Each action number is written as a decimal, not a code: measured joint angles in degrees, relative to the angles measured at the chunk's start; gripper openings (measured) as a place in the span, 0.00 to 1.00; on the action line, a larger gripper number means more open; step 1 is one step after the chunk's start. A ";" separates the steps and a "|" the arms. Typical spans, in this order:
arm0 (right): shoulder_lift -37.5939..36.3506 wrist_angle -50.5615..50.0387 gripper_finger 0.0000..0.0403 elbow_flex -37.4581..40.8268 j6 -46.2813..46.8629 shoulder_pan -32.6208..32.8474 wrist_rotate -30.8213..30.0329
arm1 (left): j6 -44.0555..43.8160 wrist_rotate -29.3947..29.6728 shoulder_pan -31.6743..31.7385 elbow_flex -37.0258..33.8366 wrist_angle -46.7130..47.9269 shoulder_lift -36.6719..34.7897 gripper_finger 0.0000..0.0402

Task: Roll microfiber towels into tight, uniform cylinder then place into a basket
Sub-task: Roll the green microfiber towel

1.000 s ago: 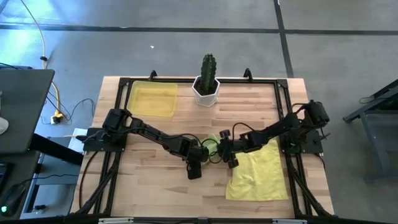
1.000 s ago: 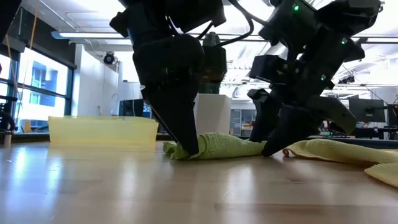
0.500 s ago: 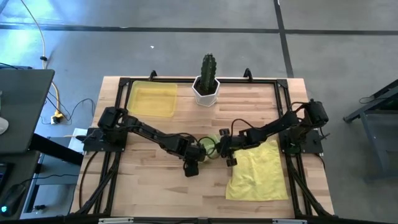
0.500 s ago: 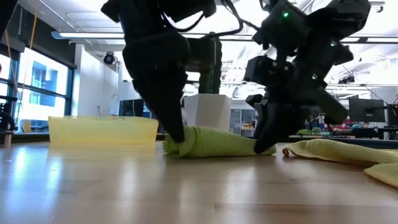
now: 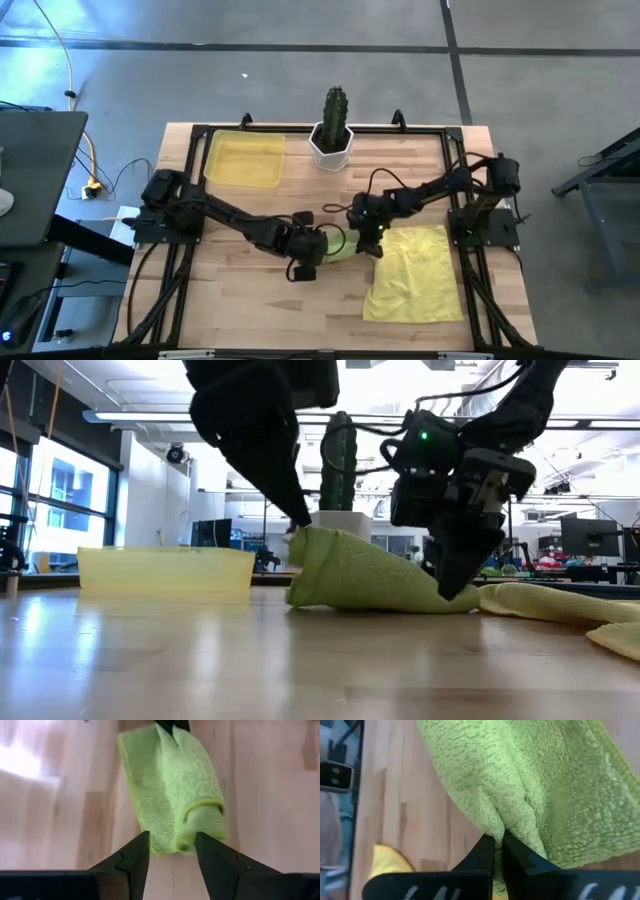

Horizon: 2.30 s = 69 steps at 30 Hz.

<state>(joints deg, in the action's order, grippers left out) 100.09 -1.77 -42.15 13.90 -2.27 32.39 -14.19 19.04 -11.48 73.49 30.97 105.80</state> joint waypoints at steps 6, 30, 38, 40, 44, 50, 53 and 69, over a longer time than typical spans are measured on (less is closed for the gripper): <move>-0.02 -0.79 0.01 0.02 3.74 -1.43 2.10 | 2.88 2.58 -1.69 0.00 -4.91 0.29 0.37; -0.13 -2.03 0.02 -0.07 8.09 -2.61 4.65 | 4.78 -1.95 1.58 0.01 -12.03 9.19 0.37; -0.14 -1.41 0.12 -0.06 0.10 -2.61 4.65 | 2.45 -9.30 3.17 0.15 -11.89 11.80 0.37; -0.39 -1.47 0.17 -0.07 -3.19 -2.61 4.65 | 1.10 -11.60 3.40 0.17 -11.75 11.76 0.37; -1.93 -3.14 0.27 -0.07 -13.45 -2.61 4.65 | -3.32 -14.43 3.74 0.17 -11.37 11.39 0.37; -9.79 -9.16 0.34 -0.04 -23.34 -2.27 3.36 | -9.15 -21.73 3.99 0.15 -11.00 11.30 0.37; -13.50 -10.45 0.35 -0.07 -30.63 1.13 -4.01 | -10.95 -23.32 4.16 0.12 -11.10 11.30 0.37; -8.63 -6.73 0.43 -0.11 -32.98 18.63 -33.54 | -11.38 -27.42 6.66 0.02 -11.27 11.41 0.37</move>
<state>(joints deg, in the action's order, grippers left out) 91.46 -8.50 -42.26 -19.08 16.36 -1.15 -25.56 -8.39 -4.82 73.52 19.70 117.21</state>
